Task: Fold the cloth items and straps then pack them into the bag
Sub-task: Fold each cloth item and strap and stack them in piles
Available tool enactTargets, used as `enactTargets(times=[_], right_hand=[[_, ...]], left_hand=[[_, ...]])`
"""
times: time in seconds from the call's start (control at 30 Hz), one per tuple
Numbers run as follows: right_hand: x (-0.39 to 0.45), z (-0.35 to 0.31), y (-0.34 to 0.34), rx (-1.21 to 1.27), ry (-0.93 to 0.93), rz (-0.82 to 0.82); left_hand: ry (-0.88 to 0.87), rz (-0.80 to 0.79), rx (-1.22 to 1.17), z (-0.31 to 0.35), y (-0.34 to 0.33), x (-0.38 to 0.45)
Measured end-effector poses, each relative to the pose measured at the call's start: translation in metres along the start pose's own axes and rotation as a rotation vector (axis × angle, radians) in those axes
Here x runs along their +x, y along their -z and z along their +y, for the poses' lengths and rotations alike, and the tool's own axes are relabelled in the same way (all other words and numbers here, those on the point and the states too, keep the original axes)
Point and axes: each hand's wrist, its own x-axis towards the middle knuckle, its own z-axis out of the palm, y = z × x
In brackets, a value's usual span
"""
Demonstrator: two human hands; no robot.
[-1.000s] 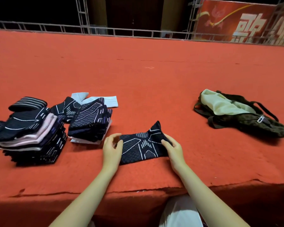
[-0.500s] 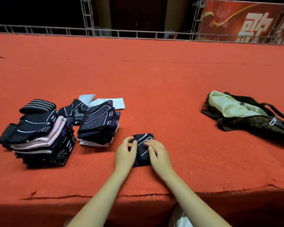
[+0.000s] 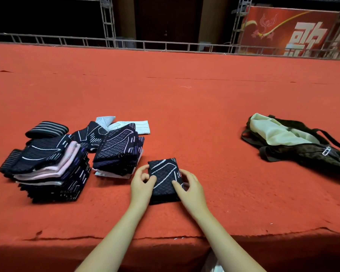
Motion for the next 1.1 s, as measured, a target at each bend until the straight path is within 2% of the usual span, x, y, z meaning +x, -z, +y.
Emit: enactTargets(times=[0.13,0.23,0.33,0.43,0.53,0.67,0.73,0.8,0.93,1.03,1.1], right_hand=[[0.0,0.0,-0.003,-0.13,0.02,-0.045],[0.001,-0.002,-0.003,-0.195,0.027,-0.051],[0.001,-0.002,-0.007,-0.468,0.017,-0.086],[-0.001,0.001,-0.013,-0.739,-0.001,-0.142],[0.0,0.002,-0.015,-0.79,0.008,-0.211],[0.001,0.001,-0.007,-0.605,0.021,-0.195],[0.007,-0.002,-0.004,-0.448,-0.041,-0.159],[0.018,-0.006,-0.002,-0.395,-0.101,-0.165],[0.052,-0.008,0.0,-0.249,-0.17,-0.251],[0.072,-0.01,0.003,-0.005,-0.13,-0.325],[0.08,-0.011,0.003,0.017,-0.095,-0.385]], left_hand=[[-0.011,-0.023,0.089,-0.004,0.005,0.002],[-0.087,-0.065,0.302,-0.008,0.002,0.0],[-0.174,-0.059,0.499,-0.008,-0.003,-0.007],[-0.169,0.01,0.489,-0.008,-0.003,-0.009],[-0.154,0.005,0.453,-0.005,-0.002,-0.011],[-0.106,-0.025,0.4,-0.003,0.002,-0.009],[-0.078,-0.016,0.381,0.0,0.005,-0.008],[-0.094,-0.015,0.423,0.0,0.006,-0.008],[-0.138,-0.025,0.486,-0.004,0.005,-0.009],[-0.138,-0.02,0.481,-0.005,0.004,-0.01],[-0.149,-0.02,0.495,-0.005,0.003,-0.01]])
